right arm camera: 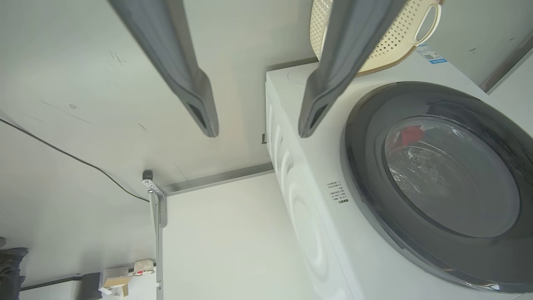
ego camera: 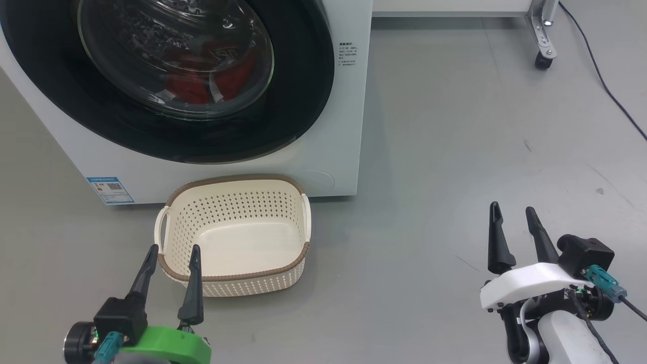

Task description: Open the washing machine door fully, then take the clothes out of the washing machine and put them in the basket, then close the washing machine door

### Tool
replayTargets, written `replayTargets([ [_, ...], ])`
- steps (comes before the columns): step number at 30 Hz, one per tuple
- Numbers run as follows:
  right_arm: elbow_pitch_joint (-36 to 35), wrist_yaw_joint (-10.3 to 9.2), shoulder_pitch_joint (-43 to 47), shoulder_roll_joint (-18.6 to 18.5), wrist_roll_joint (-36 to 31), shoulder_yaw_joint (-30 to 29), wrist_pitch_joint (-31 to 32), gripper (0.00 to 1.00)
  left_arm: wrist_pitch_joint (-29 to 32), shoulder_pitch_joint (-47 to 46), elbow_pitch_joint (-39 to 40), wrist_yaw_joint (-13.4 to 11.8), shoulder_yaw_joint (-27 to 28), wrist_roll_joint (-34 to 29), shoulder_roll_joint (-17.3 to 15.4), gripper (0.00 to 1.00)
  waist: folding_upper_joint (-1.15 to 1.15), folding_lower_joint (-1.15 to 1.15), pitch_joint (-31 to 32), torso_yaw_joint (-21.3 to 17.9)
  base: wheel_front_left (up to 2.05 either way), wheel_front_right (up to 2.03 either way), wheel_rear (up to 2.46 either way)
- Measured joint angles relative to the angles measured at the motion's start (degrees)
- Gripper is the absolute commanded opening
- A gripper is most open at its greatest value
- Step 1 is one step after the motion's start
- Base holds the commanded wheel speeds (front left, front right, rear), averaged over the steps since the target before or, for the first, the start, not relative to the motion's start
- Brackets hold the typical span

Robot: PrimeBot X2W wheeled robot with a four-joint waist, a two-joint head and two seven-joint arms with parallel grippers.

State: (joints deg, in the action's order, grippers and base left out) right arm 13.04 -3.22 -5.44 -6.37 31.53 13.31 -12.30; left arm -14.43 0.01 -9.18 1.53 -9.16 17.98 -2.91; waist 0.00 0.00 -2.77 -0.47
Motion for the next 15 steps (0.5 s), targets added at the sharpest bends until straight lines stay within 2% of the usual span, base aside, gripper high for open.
replayTargets([
  [15,2.2,-0.45,-0.7,0.0,-0.8,1.3,1.4,1.0,0.0,0.0,-3.4,-0.8,-0.1,0.0,0.1,1.0,0.0,0.0,0.4,-0.1,0.0,0.0,0.0],
])
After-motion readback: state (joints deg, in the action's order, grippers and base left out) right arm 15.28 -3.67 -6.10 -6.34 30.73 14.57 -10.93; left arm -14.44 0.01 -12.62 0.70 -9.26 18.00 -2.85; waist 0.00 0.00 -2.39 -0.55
